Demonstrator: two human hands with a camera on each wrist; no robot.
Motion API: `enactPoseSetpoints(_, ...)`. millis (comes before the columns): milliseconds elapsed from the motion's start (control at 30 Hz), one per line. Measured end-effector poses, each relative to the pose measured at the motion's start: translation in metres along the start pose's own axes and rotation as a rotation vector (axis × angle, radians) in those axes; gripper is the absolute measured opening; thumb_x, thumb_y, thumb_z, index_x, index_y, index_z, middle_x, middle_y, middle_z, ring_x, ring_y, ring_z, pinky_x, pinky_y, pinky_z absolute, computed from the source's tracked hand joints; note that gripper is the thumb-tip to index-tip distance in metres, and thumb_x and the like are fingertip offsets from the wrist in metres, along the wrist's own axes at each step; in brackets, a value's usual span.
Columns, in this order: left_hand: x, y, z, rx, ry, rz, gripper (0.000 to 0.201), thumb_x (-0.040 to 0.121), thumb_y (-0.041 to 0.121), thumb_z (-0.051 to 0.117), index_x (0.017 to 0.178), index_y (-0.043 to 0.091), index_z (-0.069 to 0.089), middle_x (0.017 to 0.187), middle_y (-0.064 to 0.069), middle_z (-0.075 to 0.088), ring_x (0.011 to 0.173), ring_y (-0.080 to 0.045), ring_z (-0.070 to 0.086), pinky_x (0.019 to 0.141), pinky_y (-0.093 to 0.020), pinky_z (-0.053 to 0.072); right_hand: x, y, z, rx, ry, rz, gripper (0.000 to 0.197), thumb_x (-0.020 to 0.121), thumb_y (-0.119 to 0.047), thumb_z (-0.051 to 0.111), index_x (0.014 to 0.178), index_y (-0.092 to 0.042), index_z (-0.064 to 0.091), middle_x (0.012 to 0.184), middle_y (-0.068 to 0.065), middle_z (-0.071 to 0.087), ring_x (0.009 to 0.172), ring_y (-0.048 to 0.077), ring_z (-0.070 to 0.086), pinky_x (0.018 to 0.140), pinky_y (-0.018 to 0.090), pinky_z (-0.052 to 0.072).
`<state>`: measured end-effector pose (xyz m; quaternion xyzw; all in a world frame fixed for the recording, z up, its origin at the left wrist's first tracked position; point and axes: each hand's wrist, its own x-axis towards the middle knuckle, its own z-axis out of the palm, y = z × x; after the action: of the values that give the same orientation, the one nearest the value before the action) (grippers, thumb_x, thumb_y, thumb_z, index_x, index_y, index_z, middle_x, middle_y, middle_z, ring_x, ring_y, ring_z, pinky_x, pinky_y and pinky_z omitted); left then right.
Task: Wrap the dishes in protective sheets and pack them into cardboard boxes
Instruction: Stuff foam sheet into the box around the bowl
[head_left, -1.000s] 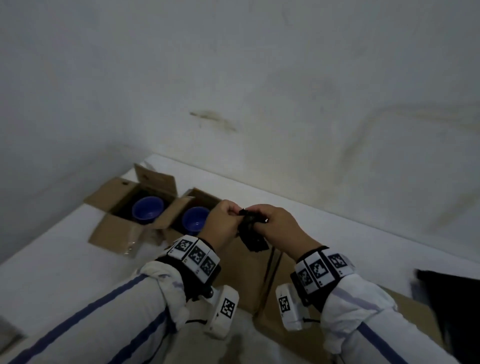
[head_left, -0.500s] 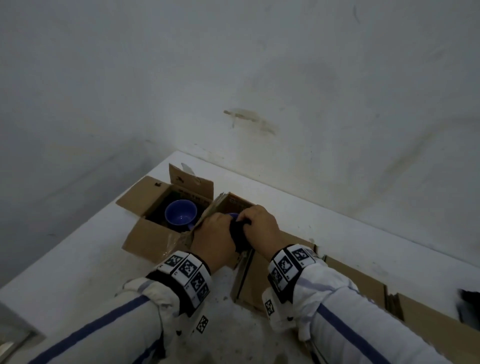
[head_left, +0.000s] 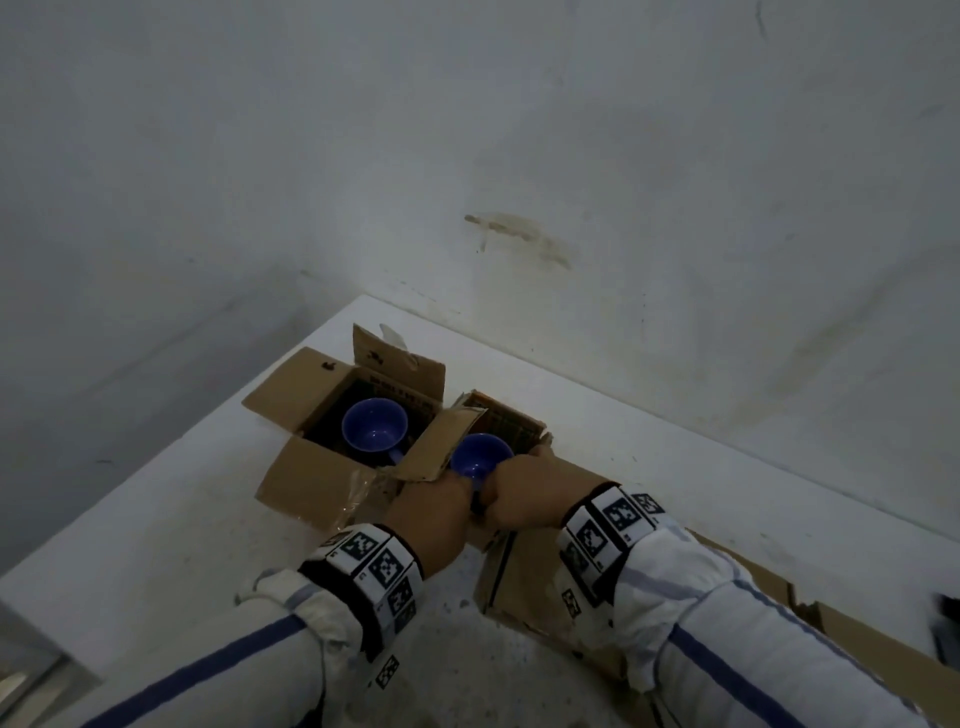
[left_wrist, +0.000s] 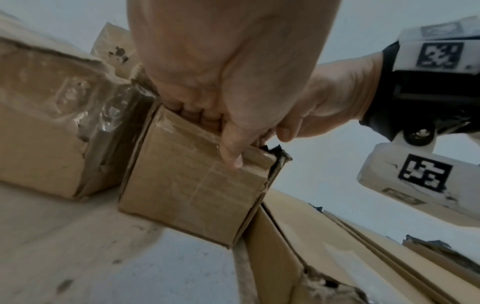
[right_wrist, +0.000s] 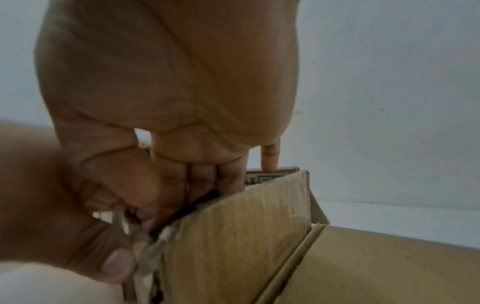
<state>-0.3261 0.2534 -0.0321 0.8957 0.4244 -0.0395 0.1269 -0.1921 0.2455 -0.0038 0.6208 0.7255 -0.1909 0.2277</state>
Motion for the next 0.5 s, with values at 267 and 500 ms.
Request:
enactPoseSetpoints(267,0.005,0.005,0.016,-0.315,0.037,-0.015,0.015,0.09,0.004,0.046,0.1,0.015,0.048,0.11,-0.006,0.054,0.084,-0.015,0.052,0.075,-0.024,0.045,-0.001,0.004,0.024,-0.007,0.068,-0.072,0.024,0.092,-0.026,0.048,0.092,-0.011,0.068,0.087,0.003,0.061,0.083,0.019,0.051,0.106,0.047,0.028)
enactPoseSetpoints(500,0.022,0.05,0.018,-0.47,0.137,0.008,0.014,0.091,0.005,0.043,0.095,0.017,0.047,0.108,-0.007,0.053,0.092,-0.019,0.049,0.082,-0.031,0.044,-0.045,0.048,0.022,0.339,0.365,0.057,0.031,0.09,-0.023,0.051,0.117,-0.027,0.064,0.126,-0.003,0.057,0.118,0.017,0.05,0.104,0.036,0.033)
